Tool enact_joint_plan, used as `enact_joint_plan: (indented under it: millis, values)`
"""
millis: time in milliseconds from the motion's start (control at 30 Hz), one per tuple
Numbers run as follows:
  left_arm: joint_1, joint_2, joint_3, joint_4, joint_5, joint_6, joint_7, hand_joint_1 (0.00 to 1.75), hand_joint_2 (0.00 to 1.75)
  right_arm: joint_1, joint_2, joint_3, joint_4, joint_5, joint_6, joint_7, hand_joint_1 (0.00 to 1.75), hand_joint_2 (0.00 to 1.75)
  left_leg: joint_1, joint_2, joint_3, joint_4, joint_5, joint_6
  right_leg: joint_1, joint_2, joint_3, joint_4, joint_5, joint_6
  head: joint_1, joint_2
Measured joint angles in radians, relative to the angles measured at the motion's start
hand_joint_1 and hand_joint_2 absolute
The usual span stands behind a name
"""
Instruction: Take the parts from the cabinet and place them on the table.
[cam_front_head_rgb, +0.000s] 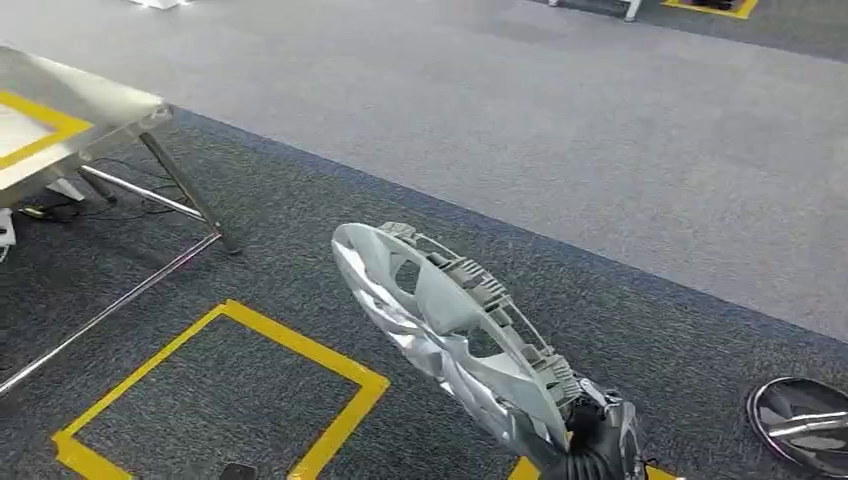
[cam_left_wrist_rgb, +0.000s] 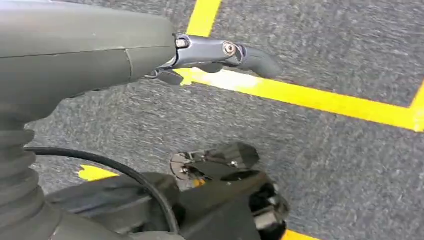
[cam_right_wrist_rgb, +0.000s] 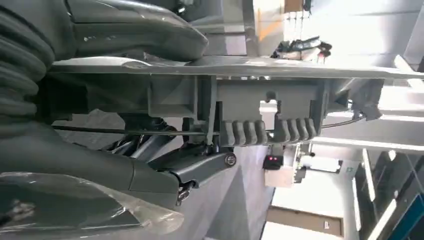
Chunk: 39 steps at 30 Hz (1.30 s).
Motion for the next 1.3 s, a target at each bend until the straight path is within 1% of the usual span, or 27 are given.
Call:
enact_joint_plan:
  millis: [33, 100, 133, 167, 200, 267, 300, 333, 433, 467, 533, 600, 633, 667, 700, 767, 800, 833, 967, 1000, 1033, 1067, 1133, 1167, 1200, 1267, 1300]
  values:
    - [-0.003, 0.0, 0.0, 0.0, -0.002, 0.0, 0.0, 0.0, 1.75, 0.003, 0.0, 0.0, -0.006, 0.001, -0.002, -0.002, 1.75, 1.75, 0.001, -0.011, -0.001, 0.0, 0.001, 0.007, 0.0, 0.041, -0.03, 0.064, -0.038, -0.002, 0.003, 0.0]
    - [-0.01, 0.0, 0.0, 0.0, -0.009, 0.0, 0.0, 0.0, 1.75, 0.007, 0.0, -0.001, -0.011, 0.003, -0.005, -0.004, 1.75, 1.75, 0.0, -0.035, -0.001, 0.001, 0.0, 0.012, 0.0, 0.059, -0.117, 0.232, -0.106, -0.001, 0.007, 0.0]
    - [-0.011, -0.001, 0.0, 0.0, -0.014, 0.0, 0.003, 0.0, 1.75, 0.012, 0.0, -0.001, -0.012, 0.006, -0.005, -0.004, 1.75, 1.75, 0.0, -0.049, -0.001, 0.002, 0.0, 0.012, 0.001, 0.06, -0.157, 0.298, -0.12, -0.001, 0.006, 0.0]
    - [-0.011, -0.001, 0.0, 0.0, -0.018, 0.0, 0.004, 0.0, 1.75, 0.018, -0.003, -0.001, -0.013, 0.008, -0.005, -0.005, 1.75, 1.75, -0.001, -0.063, 0.001, 0.002, 0.0, 0.012, 0.001, 0.06, -0.172, 0.312, -0.106, -0.002, 0.007, 0.0]
    - [-0.012, -0.001, 0.0, 0.0, -0.021, 0.0, 0.006, 0.0, 1.75, 0.024, -0.006, -0.002, -0.017, 0.008, -0.005, -0.007, 1.75, 1.75, -0.001, -0.078, 0.003, 0.002, -0.001, 0.012, 0.001, 0.06, -0.165, 0.278, -0.069, -0.004, 0.006, 0.0]
    - [-0.015, -0.001, 0.0, 0.0, -0.03, 0.0, 0.012, 0.0, 1.75, 0.03, -0.013, -0.005, -0.027, 0.007, 0.001, -0.014, 1.75, 1.75, 0.001, -0.109, 0.009, 0.004, -0.003, 0.009, -0.002, 0.08, -0.093, 0.103, 0.038, -0.008, 0.007, 0.0]
    - [-0.017, -0.002, 0.0, 0.0, -0.031, 0.0, 0.012, 0.0, 1.75, 0.03, -0.015, -0.008, -0.032, 0.007, 0.003, -0.019, 1.75, 1.75, 0.002, -0.12, 0.008, 0.005, -0.006, 0.005, -0.006, 0.126, -0.06, 0.021, 0.066, -0.008, 0.008, 0.0]
    - [-0.022, -0.002, 0.0, 0.0, -0.032, 0.0, 0.013, 0.0, 1.75, 0.03, -0.017, -0.008, -0.034, 0.006, 0.004, -0.022, 1.75, 1.75, -0.007, -0.13, 0.002, 0.017, -0.01, -0.003, -0.01, 0.149, -0.048, -0.006, 0.052, -0.01, 0.006, 0.0]
    - [-0.02, -0.002, 0.0, 0.0, -0.036, 0.0, 0.014, 0.0, 1.75, 0.037, -0.02, -0.011, -0.043, 0.006, 0.004, -0.024, 1.75, 1.75, 0.007, -0.163, -0.008, 0.007, -0.001, -0.022, -0.001, 0.124, -0.039, 0.001, 0.052, -0.019, 0.007, 0.0]
    - [-0.02, -0.002, 0.0, 0.0, -0.036, 0.0, 0.014, 0.0, 1.75, 0.038, -0.02, -0.011, -0.044, 0.006, 0.004, -0.024, 1.75, 1.75, 0.006, -0.169, -0.008, 0.011, -0.004, -0.027, -0.008, 0.11, -0.035, -0.009, 0.056, -0.026, 0.006, 0.0]
    - [-0.022, -0.002, 0.0, 0.0, -0.036, 0.0, 0.014, 0.0, 1.75, 0.041, -0.021, -0.014, -0.05, 0.006, 0.004, -0.024, 1.75, 1.75, 0.001, -0.073, -0.034, 0.076, -0.053, -0.036, -0.007, 0.083, -0.03, -0.012, 0.055, -0.039, -0.005, 0.0]
    - [-0.028, -0.002, 0.0, 0.0, -0.036, 0.0, 0.014, 0.0, 1.75, 0.043, -0.021, -0.018, -0.053, 0.004, 0.004, -0.026, 1.75, 1.75, 0.005, -0.047, -0.103, 0.226, -0.126, -0.043, -0.004, 0.053, -0.028, -0.012, 0.052, -0.044, -0.004, 0.0]
    - [-0.028, -0.002, 0.0, 0.0, -0.039, 0.0, 0.014, 0.0, 1.75, 0.043, -0.021, -0.02, -0.053, 0.005, 0.004, -0.026, 1.75, 1.75, 0.006, -0.044, -0.135, 0.295, -0.149, -0.046, -0.003, 0.038, -0.028, -0.012, 0.05, -0.045, -0.005, 0.0]
    - [-0.027, -0.002, -0.001, 0.0, -0.041, -0.001, 0.015, 0.0, 1.75, 0.044, -0.021, -0.021, -0.053, 0.007, 0.005, -0.027, 1.75, 1.75, 0.007, -0.044, -0.143, 0.313, -0.145, -0.048, -0.003, 0.025, -0.027, -0.011, 0.048, -0.046, -0.004, 0.0]
    - [-0.026, -0.002, -0.002, 0.0, -0.045, -0.001, 0.018, 0.0, 1.75, 0.045, -0.021, -0.021, -0.053, 0.007, 0.007, -0.03, 1.75, 1.75, 0.008, -0.042, -0.131, 0.288, -0.119, -0.048, -0.002, 0.013, -0.025, -0.011, 0.046, -0.045, -0.005, 0.0]
    - [-0.028, -0.001, -0.002, 0.0, -0.052, -0.002, 0.021, 0.0, 1.75, 0.045, -0.022, -0.023, -0.057, 0.005, 0.015, -0.04, 1.75, 1.75, 0.007, -0.027, -0.053, 0.136, -0.033, -0.041, -0.002, -0.01, -0.015, -0.011, 0.04, -0.041, -0.005, 0.0]
    - [-0.03, -0.001, -0.003, 0.0, -0.054, -0.002, 0.021, 0.0, 1.75, 0.045, -0.022, -0.025, -0.06, 0.001, 0.02, -0.045, 1.75, 1.75, 0.002, 0.013, -0.005, 0.044, 0.003, -0.032, 0.0, -0.021, -0.009, -0.011, 0.036, -0.037, -0.005, 0.0]
    - [-0.034, 0.0, -0.003, 0.0, -0.055, -0.002, 0.022, 0.0, 1.75, 0.045, -0.022, -0.026, -0.062, 0.0, 0.024, -0.048, 1.75, 1.75, -0.013, 0.067, 0.008, 0.019, -0.016, -0.024, 0.006, -0.03, -0.007, -0.009, 0.032, -0.032, -0.003, 0.0]
    - [-0.038, -0.006, -0.003, 0.0, -0.06, 0.013, 0.028, 0.0, 1.75, 0.04, -0.022, -0.029, -0.067, 0.003, 0.04, -0.05, 1.75, 1.75, -0.014, 0.02, -0.002, 0.005, -0.01, -0.001, 0.009, -0.077, 0.003, -0.015, 0.026, -0.012, -0.004, 0.0]
    - [-0.038, -0.014, -0.003, 0.0, -0.061, 0.026, 0.034, 0.0, 1.75, 0.038, -0.021, -0.029, -0.071, 0.005, 0.042, -0.047, 1.75, 1.75, -0.007, 0.009, 0.006, -0.003, -0.004, 0.007, 0.003, -0.051, -0.003, -0.007, 0.013, -0.004, -0.004, 0.0]
    - [-0.041, -0.021, -0.004, 0.0, -0.064, 0.036, 0.035, 0.0, 1.75, 0.036, -0.021, -0.029, -0.072, 0.011, 0.043, -0.045, 1.75, 1.75, -0.005, -0.004, 0.006, -0.004, -0.002, 0.012, 0.001, 0.011, -0.02, 0.032, -0.013, 0.0, 0.003, 0.0]
    - [-0.047, -0.032, -0.004, 0.0, -0.066, 0.042, 0.039, 0.0, 1.75, 0.035, -0.021, -0.029, -0.074, 0.013, 0.044, -0.044, 1.75, 1.75, -0.004, -0.017, 0.003, -0.004, -0.001, 0.018, 0.0, 0.038, -0.053, 0.101, -0.048, 0.002, 0.006, 0.0]
    - [-0.05, -0.043, -0.004, 0.0, -0.068, 0.045, 0.039, 0.0, 1.75, 0.032, -0.021, -0.026, -0.074, 0.021, 0.045, -0.039, 1.75, 1.75, -0.004, -0.043, 0.003, -0.003, -0.001, 0.02, 0.0, 0.057, -0.137, 0.262, -0.109, 0.006, 0.01, 0.0]
    - [-0.05, -0.047, -0.004, 0.0, -0.069, 0.045, 0.039, 0.0, 1.75, 0.033, -0.021, -0.023, -0.074, 0.023, 0.045, -0.036, 1.75, 1.75, -0.004, -0.058, 0.004, -0.003, -0.001, 0.02, 0.0, 0.059, -0.163, 0.3, -0.109, 0.007, 0.011, 0.0]
    - [-0.049, -0.048, -0.004, 0.0, -0.069, 0.045, 0.039, 0.0, 1.75, 0.033, -0.021, -0.021, -0.074, 0.024, 0.045, -0.034, 1.75, 1.75, -0.004, -0.071, 0.005, -0.003, -0.001, 0.02, 0.0, 0.059, -0.162, 0.285, -0.086, 0.007, 0.009, 0.0]
    - [-0.049, -0.05, -0.004, 0.0, -0.069, 0.044, 0.039, 0.0, 1.75, 0.029, -0.021, -0.017, -0.074, 0.025, 0.041, -0.032, 1.75, 1.75, -0.002, -0.101, 0.008, 0.0, -0.003, 0.017, -0.003, 0.067, -0.103, 0.14, 0.011, 0.004, 0.009, 0.0]
    - [-0.05, -0.05, -0.004, 0.0, -0.069, 0.043, 0.039, 0.0, 1.75, 0.027, -0.021, -0.016, -0.074, 0.025, 0.038, -0.032, 1.75, 1.75, -0.001, -0.114, 0.009, 0.004, -0.006, 0.012, -0.008, 0.095, -0.062, 0.048, 0.058, 0.005, 0.011, 0.0]
